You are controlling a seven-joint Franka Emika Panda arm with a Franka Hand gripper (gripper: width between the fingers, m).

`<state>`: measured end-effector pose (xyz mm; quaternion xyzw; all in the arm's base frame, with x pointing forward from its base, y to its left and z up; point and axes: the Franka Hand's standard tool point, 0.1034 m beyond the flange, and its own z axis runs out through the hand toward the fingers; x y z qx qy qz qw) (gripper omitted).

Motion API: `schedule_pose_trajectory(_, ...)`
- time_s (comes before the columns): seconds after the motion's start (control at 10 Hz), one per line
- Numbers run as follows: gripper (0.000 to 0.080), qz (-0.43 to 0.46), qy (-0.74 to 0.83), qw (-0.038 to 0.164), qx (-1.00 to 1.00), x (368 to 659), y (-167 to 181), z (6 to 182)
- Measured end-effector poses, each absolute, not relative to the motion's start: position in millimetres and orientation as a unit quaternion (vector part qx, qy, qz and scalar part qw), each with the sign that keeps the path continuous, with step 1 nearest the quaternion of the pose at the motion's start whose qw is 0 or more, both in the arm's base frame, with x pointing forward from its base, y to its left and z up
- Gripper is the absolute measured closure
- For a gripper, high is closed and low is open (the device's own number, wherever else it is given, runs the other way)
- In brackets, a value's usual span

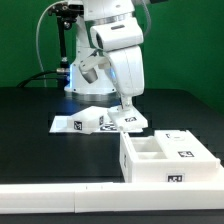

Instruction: Assemble cabinet

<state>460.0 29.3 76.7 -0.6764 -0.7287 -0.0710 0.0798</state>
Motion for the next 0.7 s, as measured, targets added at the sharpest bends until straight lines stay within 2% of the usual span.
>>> schedule_pose_trajectory(0.2, 0.0738, -0.065, -0.726, 0.078, -0.680, 459.3, 27.6, 75.3)
schedule_pose_trajectory(0.5, 0.0738, -0.067, -0.727, 0.058, -0.681, 467.4, 29.6, 82.9)
schedule_pose_trajectory(0.7, 0.0738, -0.064, -0.724, 0.058, -0.685, 467.8, 33.4, 82.1)
